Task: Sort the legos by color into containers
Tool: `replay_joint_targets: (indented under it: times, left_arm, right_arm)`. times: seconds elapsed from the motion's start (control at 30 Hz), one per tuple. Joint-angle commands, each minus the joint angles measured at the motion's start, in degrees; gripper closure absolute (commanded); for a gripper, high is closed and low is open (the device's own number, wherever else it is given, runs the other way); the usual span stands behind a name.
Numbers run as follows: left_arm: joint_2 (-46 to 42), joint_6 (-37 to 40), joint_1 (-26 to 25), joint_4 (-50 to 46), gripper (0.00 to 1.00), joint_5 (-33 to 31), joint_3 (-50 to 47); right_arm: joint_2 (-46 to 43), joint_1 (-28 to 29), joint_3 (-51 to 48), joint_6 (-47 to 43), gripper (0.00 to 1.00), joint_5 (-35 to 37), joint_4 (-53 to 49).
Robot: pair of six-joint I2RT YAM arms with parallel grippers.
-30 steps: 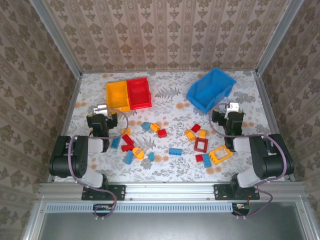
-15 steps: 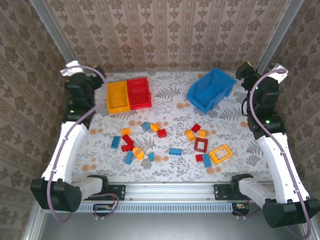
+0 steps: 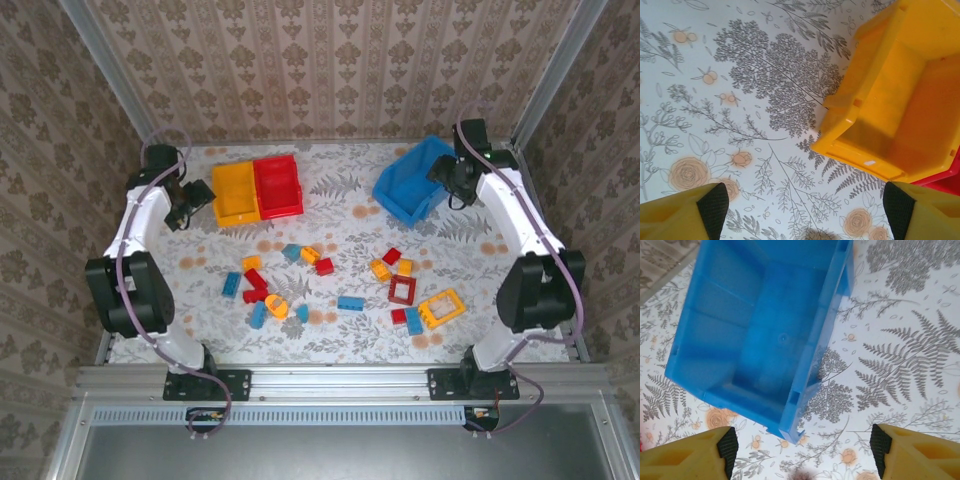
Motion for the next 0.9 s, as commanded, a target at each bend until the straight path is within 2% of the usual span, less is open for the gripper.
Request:
replay_joint_targets:
  times: [0.0, 0.07, 0.2, 0.53, 0.7, 0.87]
  left_arm:
    - [2.11, 3.83, 0.22, -0.51, 0.17, 3.71, 3.87]
    - [3.89, 5.1, 0.23, -0.42, 0.17, 4.07, 4.98]
    - [6.62, 6.7, 0.24, 0.39, 0.19, 5.02, 5.96]
    - [11.16, 9.98, -0.77, 1.27, 0.21, 4.72, 8.42]
    - [13.13, 11.49, -1.51, 1.61, 0.23, 4.04, 9.0]
    - [15.97, 14.07, -2.51, 1.16, 0.27, 2.61, 11.7]
  right_arm:
    - [5.25, -0.96, 5.64, 2.27, 0.3, -2.58, -5.18]
    - [8.87, -1.71, 8.25, 2.92, 0.35, -3.83, -5.81]
    - [15.17, -1.9, 13.94, 3.26, 0.45, -2.02, -9.82]
    - [22.51, -2.11, 17.43, 3.92, 0.51, -2.09, -10.64]
    - [23.46, -1.71, 17.52, 0.23, 0.71, -0.28, -10.28]
    - [23.11, -0.84, 17.96, -5.96, 0.8, 3.1, -11.03]
